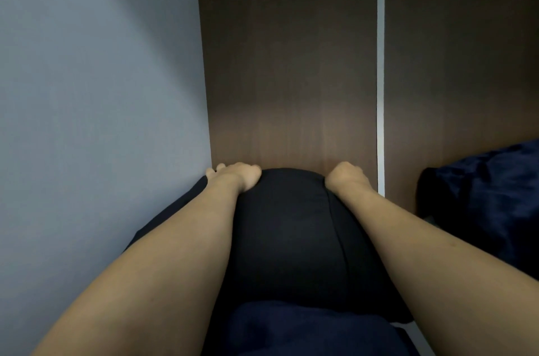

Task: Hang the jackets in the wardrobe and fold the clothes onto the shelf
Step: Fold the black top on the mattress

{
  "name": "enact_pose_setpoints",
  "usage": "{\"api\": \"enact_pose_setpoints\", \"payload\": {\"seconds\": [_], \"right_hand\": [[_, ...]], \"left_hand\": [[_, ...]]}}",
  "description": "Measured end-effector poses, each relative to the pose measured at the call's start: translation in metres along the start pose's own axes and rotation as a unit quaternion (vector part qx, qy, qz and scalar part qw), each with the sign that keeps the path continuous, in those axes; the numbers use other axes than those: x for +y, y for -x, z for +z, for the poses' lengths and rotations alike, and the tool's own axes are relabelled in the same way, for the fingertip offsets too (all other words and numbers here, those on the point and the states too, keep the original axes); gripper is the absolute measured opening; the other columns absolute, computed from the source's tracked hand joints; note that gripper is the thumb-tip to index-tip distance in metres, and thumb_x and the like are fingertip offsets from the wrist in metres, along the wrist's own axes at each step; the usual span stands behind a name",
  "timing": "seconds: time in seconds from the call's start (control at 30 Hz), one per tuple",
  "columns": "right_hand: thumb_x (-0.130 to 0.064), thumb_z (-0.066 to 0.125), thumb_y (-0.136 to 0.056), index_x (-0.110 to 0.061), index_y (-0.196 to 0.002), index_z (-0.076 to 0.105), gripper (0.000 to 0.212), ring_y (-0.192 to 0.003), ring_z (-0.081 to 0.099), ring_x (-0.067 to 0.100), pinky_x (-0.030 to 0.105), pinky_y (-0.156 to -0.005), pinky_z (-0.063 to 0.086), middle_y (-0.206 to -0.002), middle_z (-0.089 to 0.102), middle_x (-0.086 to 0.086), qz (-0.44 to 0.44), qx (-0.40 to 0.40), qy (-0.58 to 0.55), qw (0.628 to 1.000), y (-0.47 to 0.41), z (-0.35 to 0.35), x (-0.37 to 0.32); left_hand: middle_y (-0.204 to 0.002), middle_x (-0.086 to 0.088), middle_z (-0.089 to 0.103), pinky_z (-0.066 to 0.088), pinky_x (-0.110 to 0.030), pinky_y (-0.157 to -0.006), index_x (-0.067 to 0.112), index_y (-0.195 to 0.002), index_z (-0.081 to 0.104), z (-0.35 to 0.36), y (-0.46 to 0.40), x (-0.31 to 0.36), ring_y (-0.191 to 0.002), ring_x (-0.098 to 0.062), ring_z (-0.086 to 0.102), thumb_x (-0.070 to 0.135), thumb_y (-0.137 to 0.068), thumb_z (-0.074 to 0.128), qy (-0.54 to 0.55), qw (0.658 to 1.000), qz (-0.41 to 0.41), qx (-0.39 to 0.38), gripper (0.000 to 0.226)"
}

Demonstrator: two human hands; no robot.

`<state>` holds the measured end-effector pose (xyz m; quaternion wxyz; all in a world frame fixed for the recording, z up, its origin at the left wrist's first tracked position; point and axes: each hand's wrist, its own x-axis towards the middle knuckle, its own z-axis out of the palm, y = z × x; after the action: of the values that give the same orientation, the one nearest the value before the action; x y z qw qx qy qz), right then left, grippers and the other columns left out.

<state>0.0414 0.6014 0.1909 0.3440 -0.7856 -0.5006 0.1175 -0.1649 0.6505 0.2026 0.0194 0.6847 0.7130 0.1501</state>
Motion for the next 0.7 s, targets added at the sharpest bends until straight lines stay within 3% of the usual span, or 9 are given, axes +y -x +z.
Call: {"api": "enact_pose_setpoints", "payload": {"seconds": [0.33,0.43,0.57,0.7], "right_hand": [[-0.009,0.05,-0.092,0.0,-0.132,0.053,0.041,-0.122,0.052,0.037,0.045,-0.104,0.045,-0.14,0.046,0.019,-0.003,0.004,-0.005,1.0,-0.004,0.003,0.002],[-0.014,0.047,-0.094,-0.001,-0.132,0.053,0.041,-0.12,0.053,0.037,0.044,-0.102,0.045,-0.138,0.048,0.018,-0.017,0.029,-0.018,0.999,0.004,-0.004,0.003],[-0.041,0.034,-0.102,-0.005,-0.142,0.04,0.054,-0.127,0.046,0.038,0.043,-0.102,0.038,-0.143,0.041,0.018,-0.096,0.089,-0.009,0.991,0.031,-0.034,0.004],[-0.041,0.039,-0.101,-0.008,-0.144,0.038,0.054,-0.129,0.044,0.035,0.043,-0.106,0.039,-0.146,0.038,0.016,-0.193,0.1,0.015,0.976,0.069,-0.077,0.012]], "left_hand": [[-0.139,-0.003,0.052,0.015,-0.05,-0.108,0.024,-0.129,0.056,0.002,-0.002,-0.002,-0.138,-0.026,0.029,0.042,-0.092,0.02,0.01,1.0,0.014,0.01,0.055],[-0.134,-0.005,0.054,0.021,-0.049,-0.102,0.022,-0.125,0.056,-0.002,0.005,-0.002,-0.131,-0.027,0.036,0.042,-0.093,0.024,0.01,1.0,0.022,0.018,0.049],[-0.141,-0.014,0.047,0.031,-0.048,-0.105,0.014,-0.138,0.048,-0.025,0.026,0.002,-0.13,-0.033,0.041,0.042,-0.096,0.032,-0.052,0.991,0.064,0.103,0.052],[-0.144,-0.016,0.042,0.032,-0.047,-0.11,0.01,-0.142,0.041,-0.052,0.073,0.008,-0.13,-0.035,0.041,0.039,-0.099,0.033,-0.068,0.978,0.125,0.156,0.053]]}}
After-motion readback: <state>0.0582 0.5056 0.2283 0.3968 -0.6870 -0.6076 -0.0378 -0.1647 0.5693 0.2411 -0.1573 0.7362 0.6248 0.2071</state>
